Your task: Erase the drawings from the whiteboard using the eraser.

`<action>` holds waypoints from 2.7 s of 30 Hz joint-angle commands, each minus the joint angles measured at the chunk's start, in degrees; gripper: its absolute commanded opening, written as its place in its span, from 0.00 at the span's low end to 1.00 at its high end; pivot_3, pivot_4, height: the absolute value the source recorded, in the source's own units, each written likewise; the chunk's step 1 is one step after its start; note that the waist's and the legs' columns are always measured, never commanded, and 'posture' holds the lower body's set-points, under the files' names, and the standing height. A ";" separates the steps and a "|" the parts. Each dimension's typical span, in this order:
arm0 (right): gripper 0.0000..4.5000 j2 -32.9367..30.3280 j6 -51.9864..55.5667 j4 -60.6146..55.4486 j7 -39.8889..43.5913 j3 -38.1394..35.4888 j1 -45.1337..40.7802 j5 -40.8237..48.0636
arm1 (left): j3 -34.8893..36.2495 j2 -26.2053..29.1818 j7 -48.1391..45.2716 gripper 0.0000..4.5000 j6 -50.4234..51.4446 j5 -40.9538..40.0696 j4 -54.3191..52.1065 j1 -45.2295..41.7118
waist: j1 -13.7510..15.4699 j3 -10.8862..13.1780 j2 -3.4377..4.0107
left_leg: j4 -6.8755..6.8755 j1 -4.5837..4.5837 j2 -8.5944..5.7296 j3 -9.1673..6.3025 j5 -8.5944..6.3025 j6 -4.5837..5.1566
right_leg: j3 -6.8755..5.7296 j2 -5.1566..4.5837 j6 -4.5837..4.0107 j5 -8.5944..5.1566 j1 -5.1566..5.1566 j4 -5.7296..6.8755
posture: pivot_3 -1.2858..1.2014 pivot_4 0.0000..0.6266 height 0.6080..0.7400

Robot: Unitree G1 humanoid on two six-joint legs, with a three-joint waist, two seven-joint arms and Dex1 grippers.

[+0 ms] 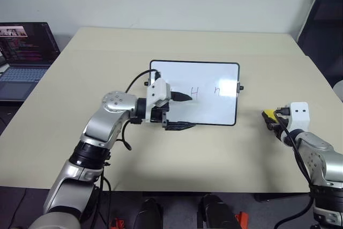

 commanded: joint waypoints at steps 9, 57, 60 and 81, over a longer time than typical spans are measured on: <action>0.25 -1.96 3.63 -23.60 1.97 9.28 -4.17 0.87 | 3.08 0.96 8.08 1.00 8.66 -0.81 -11.57 6.97 | 0.06 0.01 -0.01 | 0.15 -0.17 -0.01 -0.01 0.02 0.00 | 0.01 0.00 -0.27 -0.09 -0.12 0.03 | 0.52 0.24 1.00; 0.25 -2.57 -0.70 -0.82 13.22 30.38 -21.85 -23.93 | 3.17 0.84 7.14 1.00 8.54 -1.82 -14.57 9.16 | -0.23 0.04 -0.07 | 0.89 -0.22 -0.01 -0.03 0.12 0.15 | 0.01 0.02 -0.30 0.09 -0.17 0.54 | 0.52 0.24 1.00; 0.25 -0.13 -4.71 -1.01 12.31 27.25 -22.66 -22.14 | 4.08 1.27 7.71 1.00 8.65 -1.88 -14.83 10.08 | -0.29 0.06 -0.08 | 0.88 -0.22 -0.01 -0.03 0.12 0.15 | 0.01 0.02 -0.31 0.10 -0.19 0.54 | 0.52 0.24 1.00; 0.25 3.54 -7.63 -14.66 19.47 22.18 -8.88 -5.86 | 18.52 3.34 17.72 1.00 10.84 -5.45 -21.68 23.93 | -0.09 0.10 -0.10 | 0.41 -0.26 -0.01 -0.03 0.10 0.14 | -0.01 0.01 -0.35 -0.16 -0.32 0.49 | 0.52 0.24 1.00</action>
